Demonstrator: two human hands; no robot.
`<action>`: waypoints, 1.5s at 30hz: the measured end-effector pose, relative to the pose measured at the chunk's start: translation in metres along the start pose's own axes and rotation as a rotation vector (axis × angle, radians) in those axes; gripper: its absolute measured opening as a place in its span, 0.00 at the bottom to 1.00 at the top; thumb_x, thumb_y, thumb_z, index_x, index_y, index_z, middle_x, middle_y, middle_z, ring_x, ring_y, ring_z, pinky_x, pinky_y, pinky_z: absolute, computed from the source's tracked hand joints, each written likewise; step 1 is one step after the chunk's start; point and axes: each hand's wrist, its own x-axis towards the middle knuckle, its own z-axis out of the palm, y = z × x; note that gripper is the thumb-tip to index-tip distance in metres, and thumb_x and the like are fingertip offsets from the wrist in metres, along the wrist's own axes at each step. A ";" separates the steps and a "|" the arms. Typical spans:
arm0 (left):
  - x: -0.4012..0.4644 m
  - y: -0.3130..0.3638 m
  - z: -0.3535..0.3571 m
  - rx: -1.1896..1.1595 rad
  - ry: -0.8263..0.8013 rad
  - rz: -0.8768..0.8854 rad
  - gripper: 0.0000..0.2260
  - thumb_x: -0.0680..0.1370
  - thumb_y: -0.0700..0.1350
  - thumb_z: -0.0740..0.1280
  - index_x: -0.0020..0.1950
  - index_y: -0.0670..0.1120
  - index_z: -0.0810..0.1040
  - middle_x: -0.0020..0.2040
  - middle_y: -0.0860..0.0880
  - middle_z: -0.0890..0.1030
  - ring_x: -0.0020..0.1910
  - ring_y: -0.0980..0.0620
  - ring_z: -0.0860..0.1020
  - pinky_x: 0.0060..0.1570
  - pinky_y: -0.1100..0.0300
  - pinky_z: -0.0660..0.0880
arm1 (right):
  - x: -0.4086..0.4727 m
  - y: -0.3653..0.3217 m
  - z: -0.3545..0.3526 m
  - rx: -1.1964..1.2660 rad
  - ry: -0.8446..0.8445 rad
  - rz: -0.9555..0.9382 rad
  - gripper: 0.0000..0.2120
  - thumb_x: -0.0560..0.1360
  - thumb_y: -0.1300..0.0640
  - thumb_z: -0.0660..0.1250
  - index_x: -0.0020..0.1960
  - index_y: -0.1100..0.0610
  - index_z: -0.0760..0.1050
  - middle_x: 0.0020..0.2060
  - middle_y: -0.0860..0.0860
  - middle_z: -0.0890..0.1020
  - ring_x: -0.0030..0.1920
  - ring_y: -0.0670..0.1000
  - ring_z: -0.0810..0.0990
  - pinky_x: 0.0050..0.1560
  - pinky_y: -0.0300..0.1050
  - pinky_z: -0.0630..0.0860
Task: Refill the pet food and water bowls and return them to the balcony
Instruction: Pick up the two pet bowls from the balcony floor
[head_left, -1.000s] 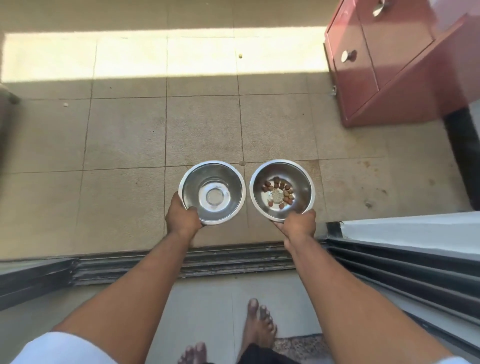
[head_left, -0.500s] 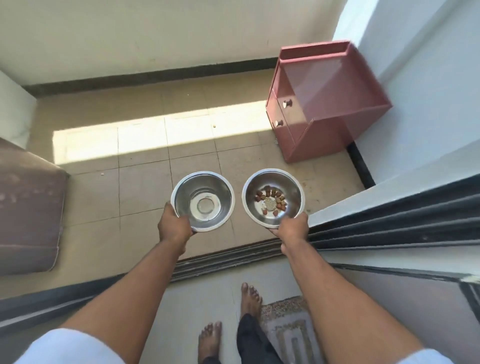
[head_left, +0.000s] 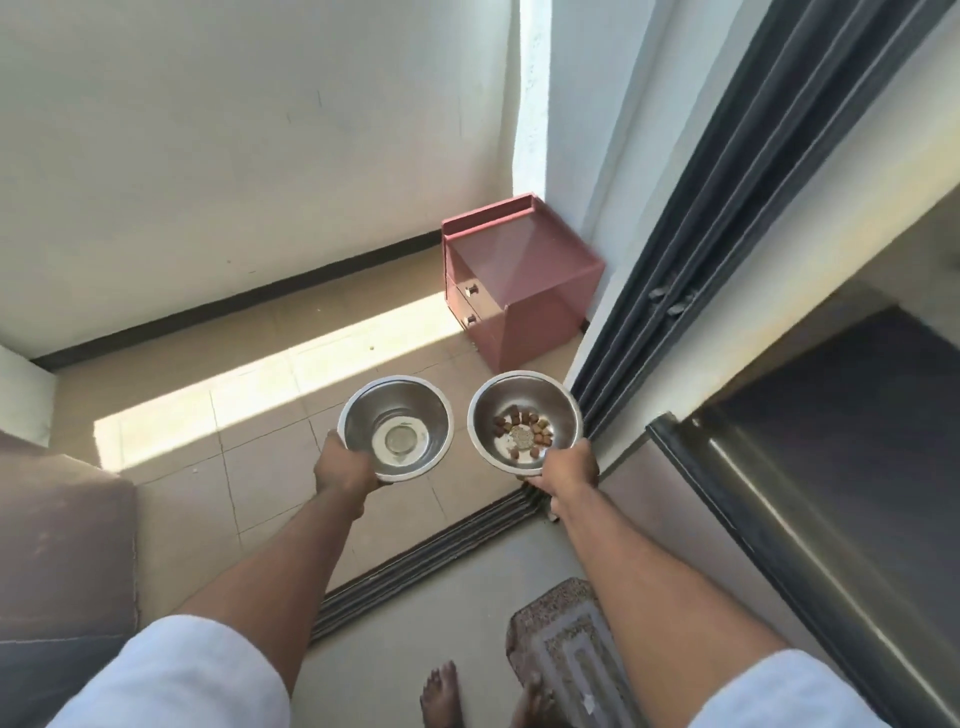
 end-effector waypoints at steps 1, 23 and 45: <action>-0.012 0.004 0.002 0.005 -0.018 0.010 0.13 0.79 0.35 0.66 0.59 0.49 0.74 0.54 0.43 0.76 0.39 0.45 0.80 0.33 0.52 0.84 | -0.006 0.002 -0.013 0.005 0.005 0.005 0.15 0.80 0.72 0.62 0.63 0.58 0.71 0.54 0.58 0.82 0.52 0.62 0.84 0.43 0.60 0.87; -0.213 0.025 0.167 0.085 -0.396 0.206 0.16 0.74 0.32 0.69 0.61 0.43 0.77 0.53 0.39 0.81 0.37 0.40 0.85 0.35 0.44 0.86 | -0.011 0.059 -0.329 0.253 0.169 -0.057 0.09 0.83 0.65 0.62 0.61 0.56 0.73 0.57 0.59 0.82 0.48 0.59 0.86 0.33 0.54 0.85; -0.327 0.064 0.432 0.483 -0.806 0.431 0.17 0.71 0.34 0.65 0.59 0.45 0.80 0.48 0.39 0.84 0.40 0.37 0.87 0.39 0.36 0.85 | 0.011 0.091 -0.525 0.716 0.686 0.052 0.11 0.81 0.70 0.65 0.62 0.61 0.71 0.58 0.63 0.79 0.52 0.67 0.84 0.25 0.53 0.83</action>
